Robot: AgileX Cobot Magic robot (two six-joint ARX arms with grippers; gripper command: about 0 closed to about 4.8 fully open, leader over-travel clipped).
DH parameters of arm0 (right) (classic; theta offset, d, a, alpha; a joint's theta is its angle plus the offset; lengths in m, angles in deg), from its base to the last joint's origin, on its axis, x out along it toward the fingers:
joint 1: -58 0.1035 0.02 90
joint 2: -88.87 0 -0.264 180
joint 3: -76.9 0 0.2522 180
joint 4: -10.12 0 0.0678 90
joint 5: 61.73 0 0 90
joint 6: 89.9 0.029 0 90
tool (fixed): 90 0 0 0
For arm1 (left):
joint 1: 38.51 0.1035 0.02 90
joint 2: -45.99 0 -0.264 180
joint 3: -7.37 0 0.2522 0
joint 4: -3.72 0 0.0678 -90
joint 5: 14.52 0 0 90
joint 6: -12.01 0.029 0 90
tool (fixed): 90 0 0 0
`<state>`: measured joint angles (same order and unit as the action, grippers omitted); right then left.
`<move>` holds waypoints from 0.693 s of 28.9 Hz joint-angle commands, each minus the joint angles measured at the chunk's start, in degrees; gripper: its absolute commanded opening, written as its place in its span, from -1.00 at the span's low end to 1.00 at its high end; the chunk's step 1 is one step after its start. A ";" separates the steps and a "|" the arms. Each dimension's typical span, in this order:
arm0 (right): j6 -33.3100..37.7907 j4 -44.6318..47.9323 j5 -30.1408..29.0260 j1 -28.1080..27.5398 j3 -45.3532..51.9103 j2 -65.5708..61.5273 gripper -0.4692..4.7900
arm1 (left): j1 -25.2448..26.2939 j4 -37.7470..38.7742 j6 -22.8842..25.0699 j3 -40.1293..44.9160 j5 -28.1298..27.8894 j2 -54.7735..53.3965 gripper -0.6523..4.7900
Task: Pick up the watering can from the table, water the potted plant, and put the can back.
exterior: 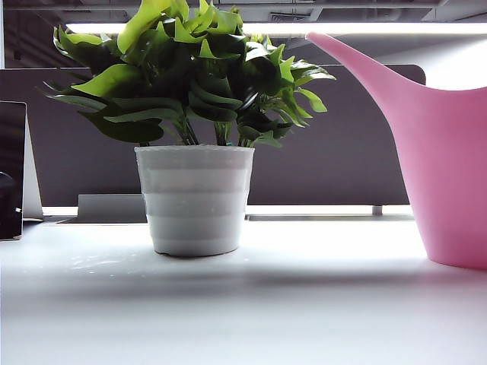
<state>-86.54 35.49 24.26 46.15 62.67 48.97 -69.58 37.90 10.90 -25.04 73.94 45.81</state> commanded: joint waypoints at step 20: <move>2.71 -41.07 -1.01 -0.07 -5.79 39.04 -0.71 | 10.64 -0.77 0.04 0.57 0.22 -0.07 -0.78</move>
<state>-84.31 -6.23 24.50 46.10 57.53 87.46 -60.36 37.77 10.90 -24.76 74.37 45.87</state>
